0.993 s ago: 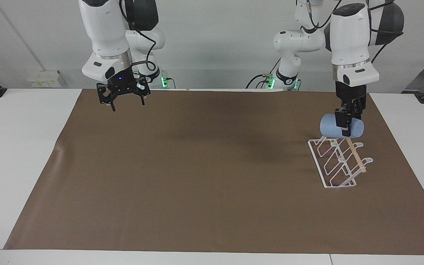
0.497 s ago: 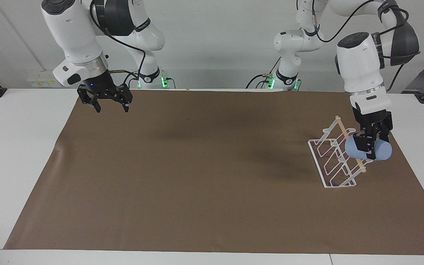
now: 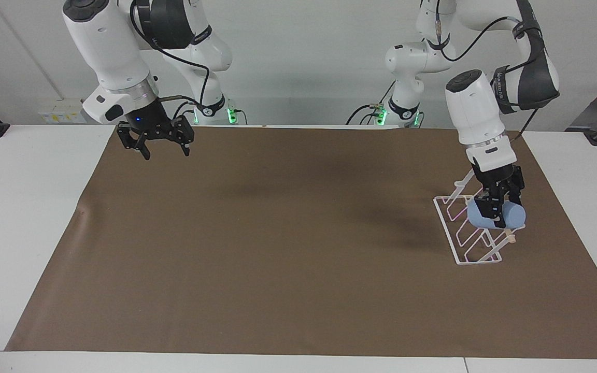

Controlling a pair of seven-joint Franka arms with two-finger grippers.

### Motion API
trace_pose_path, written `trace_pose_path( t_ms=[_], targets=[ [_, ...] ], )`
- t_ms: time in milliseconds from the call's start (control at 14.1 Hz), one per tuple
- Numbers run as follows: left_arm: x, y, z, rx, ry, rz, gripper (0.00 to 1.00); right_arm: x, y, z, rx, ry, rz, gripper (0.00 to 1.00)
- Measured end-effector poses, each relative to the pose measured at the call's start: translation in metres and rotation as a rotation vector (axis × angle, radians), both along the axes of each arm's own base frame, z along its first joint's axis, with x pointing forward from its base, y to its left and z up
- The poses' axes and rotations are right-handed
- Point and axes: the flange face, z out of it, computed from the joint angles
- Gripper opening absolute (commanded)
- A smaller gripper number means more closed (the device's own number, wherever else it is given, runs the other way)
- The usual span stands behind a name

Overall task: Hang cup on cup holder
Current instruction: 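Lower the cup onto the wire rack hook with the left gripper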

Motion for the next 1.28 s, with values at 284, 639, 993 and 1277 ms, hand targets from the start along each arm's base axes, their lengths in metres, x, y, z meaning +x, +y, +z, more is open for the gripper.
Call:
trace_pose_path(
  t_ms=[284,639,993,1277],
  targets=[
    [-0.006,-0.001,-0.002,-0.007,-0.02,-0.01,0.0,0.0,-0.005,0.0,0.0,0.001,-0.008,1.0],
    [-0.007,0.001,-0.002,0.011,-0.037,-0.019,0.0,0.0,-0.005,0.0,0.0,0.001,-0.008,1.0],
    [-0.002,0.002,0.013,0.032,-0.073,-0.028,0.0,0.0,-0.005,0.0,0.0,0.001,-0.008,1.0],
    [0.002,0.013,0.007,0.032,-0.079,-0.028,0.0,0.0,-0.005,0.0,0.0,0.001,-0.008,1.0]
  ],
)
